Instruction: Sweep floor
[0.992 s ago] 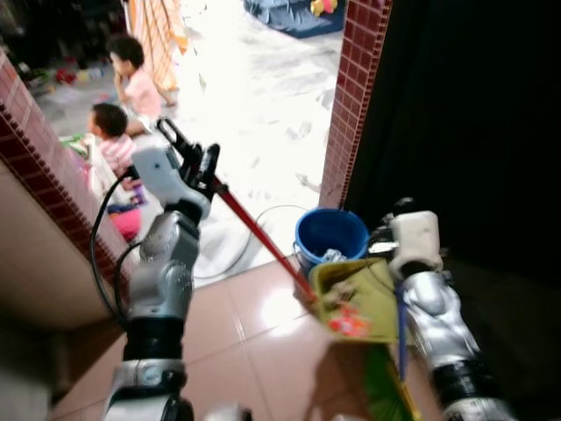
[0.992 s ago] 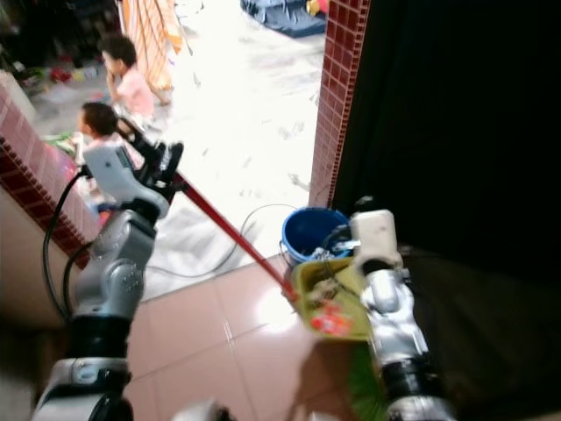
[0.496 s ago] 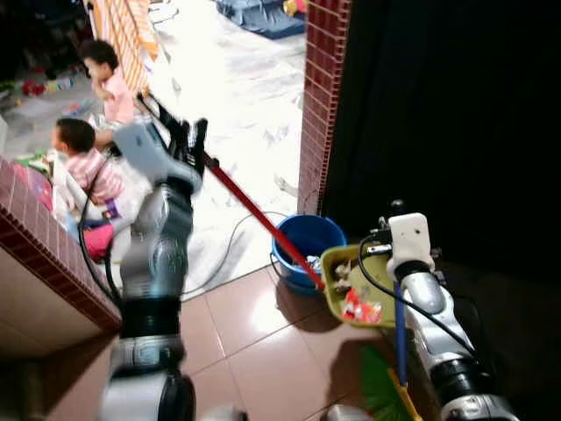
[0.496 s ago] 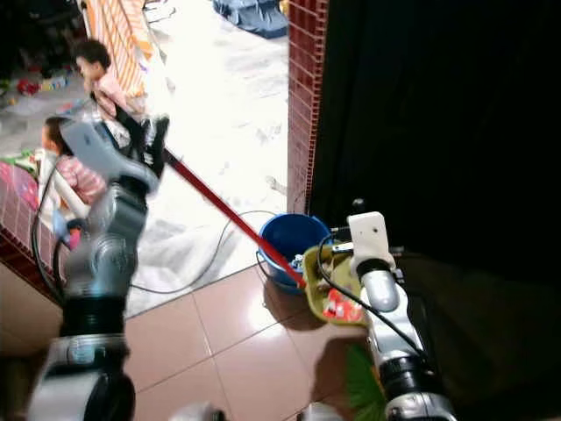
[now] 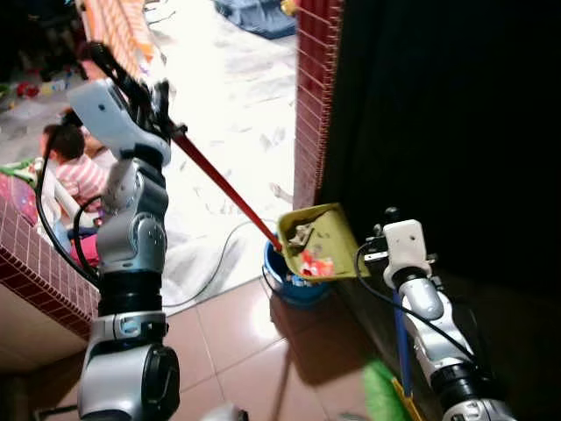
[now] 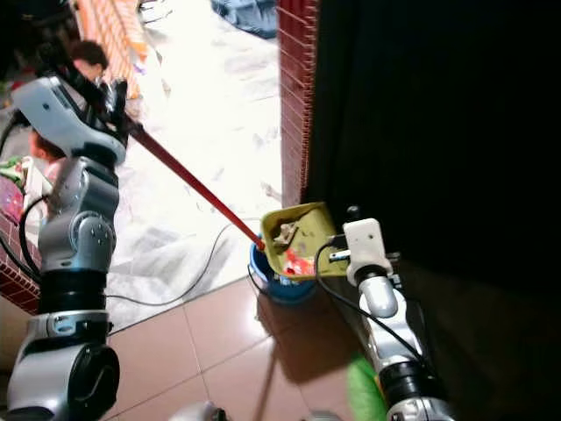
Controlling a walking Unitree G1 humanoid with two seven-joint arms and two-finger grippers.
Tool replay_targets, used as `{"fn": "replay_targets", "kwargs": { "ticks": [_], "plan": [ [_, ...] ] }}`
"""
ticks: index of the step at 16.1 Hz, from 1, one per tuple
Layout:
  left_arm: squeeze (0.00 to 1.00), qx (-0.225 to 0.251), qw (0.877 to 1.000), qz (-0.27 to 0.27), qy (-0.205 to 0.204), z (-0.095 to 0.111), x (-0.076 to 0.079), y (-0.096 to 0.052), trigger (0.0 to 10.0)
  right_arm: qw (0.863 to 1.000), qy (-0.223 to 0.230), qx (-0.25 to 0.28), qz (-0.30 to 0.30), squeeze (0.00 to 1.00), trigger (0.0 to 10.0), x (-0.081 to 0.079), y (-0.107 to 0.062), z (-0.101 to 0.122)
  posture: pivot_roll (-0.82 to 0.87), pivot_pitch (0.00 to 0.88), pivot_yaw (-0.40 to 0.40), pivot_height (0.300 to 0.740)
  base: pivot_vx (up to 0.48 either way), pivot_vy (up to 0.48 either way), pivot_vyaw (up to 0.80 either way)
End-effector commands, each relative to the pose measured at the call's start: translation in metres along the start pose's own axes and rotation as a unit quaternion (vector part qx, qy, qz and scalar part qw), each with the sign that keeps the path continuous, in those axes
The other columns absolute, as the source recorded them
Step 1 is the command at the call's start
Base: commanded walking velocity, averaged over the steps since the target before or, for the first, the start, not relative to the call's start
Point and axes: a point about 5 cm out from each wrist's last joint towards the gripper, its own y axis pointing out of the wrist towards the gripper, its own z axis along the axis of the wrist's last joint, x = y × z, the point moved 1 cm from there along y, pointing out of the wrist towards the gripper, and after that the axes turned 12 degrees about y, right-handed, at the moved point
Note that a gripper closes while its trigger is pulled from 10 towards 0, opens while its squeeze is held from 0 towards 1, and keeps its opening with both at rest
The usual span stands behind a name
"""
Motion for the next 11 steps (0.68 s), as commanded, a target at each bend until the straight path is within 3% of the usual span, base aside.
{"fn": "replay_targets", "kwargs": {
  "ticks": [1,5,7,11],
  "plan": [
    [0.00,0.045,0.998,0.015,0.031,0.020,-0.007,0.006,10.0,1.000,-0.003,0.015,0.020,0.00,10.0,-0.009,0.002,0.007,-0.07,0.000,0.056,0.740,0.364,0.000,0.00],
    [0.00,0.050,0.997,0.020,0.052,0.019,-0.007,0.008,10.0,1.000,-0.005,0.015,0.021,0.00,10.0,-0.008,0.002,0.006,-0.08,0.000,0.054,0.740,0.356,0.000,0.00],
    [0.00,0.063,0.995,0.015,0.077,0.021,-0.004,0.007,10.0,1.000,-0.006,0.013,0.021,0.00,10.0,-0.008,0.001,0.006,-0.08,0.000,0.053,0.740,0.000,0.000,0.00],
    [0.00,0.098,0.982,-0.032,0.158,0.017,0.020,-0.001,10.0,1.000,-0.005,0.013,0.027,0.00,10.0,-0.011,0.001,0.005,-0.08,0.000,0.051,0.740,0.000,0.000,0.00]
  ]
}}
